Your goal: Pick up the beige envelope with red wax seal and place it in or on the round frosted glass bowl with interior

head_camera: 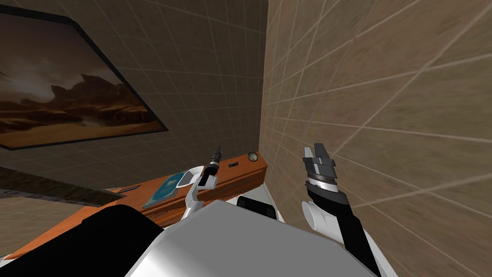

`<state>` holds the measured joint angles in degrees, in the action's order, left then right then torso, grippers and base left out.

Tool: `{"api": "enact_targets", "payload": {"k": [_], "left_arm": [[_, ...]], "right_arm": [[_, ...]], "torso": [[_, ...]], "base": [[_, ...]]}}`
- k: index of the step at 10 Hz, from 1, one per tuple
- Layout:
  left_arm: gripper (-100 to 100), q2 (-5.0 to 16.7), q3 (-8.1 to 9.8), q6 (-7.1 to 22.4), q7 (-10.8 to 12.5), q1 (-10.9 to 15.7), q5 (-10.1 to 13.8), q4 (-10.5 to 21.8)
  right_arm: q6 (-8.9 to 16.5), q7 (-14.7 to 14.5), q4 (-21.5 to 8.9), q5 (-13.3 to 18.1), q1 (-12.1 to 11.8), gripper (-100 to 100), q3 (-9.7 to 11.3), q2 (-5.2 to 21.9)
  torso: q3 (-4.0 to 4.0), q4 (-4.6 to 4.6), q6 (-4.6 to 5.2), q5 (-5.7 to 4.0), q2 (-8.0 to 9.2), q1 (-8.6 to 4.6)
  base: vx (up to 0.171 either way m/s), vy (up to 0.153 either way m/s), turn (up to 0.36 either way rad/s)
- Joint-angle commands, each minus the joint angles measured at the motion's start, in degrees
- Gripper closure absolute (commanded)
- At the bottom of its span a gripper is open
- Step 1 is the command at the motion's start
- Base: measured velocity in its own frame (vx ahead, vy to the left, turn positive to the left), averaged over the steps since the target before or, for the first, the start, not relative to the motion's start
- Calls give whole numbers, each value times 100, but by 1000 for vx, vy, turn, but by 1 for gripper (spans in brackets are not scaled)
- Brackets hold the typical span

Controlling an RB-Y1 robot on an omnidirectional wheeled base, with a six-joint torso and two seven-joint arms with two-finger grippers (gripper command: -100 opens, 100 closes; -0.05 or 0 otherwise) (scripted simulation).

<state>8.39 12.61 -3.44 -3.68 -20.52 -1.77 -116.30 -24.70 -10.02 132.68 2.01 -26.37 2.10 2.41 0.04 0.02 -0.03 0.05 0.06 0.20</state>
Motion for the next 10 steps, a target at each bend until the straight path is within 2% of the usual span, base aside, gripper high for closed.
{"api": "enact_targets", "payload": {"k": [1,2,3,4,5,6,7,8,9,10], "left_arm": [[-100,30,159,286,48,147,28,256],[-100,30,159,358,48,147,28,256],[-100,66,314,584,97,305,57,501],[-100,66,314,637,97,305,57,536],[-100,104,473,878,149,466,89,729],[-100,104,473,924,149,466,89,828],[-100,147,635,1133,205,631,122,998],[-100,147,635,1217,205,631,122,1132],[-100,194,799,1432,265,798,158,1336],[-100,194,799,1515,265,798,158,1448]], "right_arm": [[0,0,0,0,0,0,0,0],[0,0,0,0,1,0,0,0],[0,0,0,0,0,0,0,0],[0,0,0,0,1,0,1,0],[0,0,0,0,0,0,0,0],[0,0,0,0,1,0,0,0],[0,0,0,0,0,0,0,0],[0,0,0,0,1,0,0,0],[0,0,0,0,0,0,0,0],[0,0,0,0,1,0,0,0]], "torso": [[0,0,0,0,0,0],[2,0,4,0,3,0],[2,1,0,0,4,-2],[3,1,4,-1,6,-1],[3,1,-1,0,5,0],[2,1,3,0,4,2],[1,0,-1,1,1,2],[1,1,2,1,2,6],[0,0,-1,2,1,3],[2,1,2,0,4,1]], "base": [[-44,43,-213],[-44,38,-110],[-52,37,-258],[-45,41,-127],[-42,45,-231],[-38,47,-118],[-45,53,-186],[-38,45,-162],[-52,38,-256],[-48,33,-123]]}}
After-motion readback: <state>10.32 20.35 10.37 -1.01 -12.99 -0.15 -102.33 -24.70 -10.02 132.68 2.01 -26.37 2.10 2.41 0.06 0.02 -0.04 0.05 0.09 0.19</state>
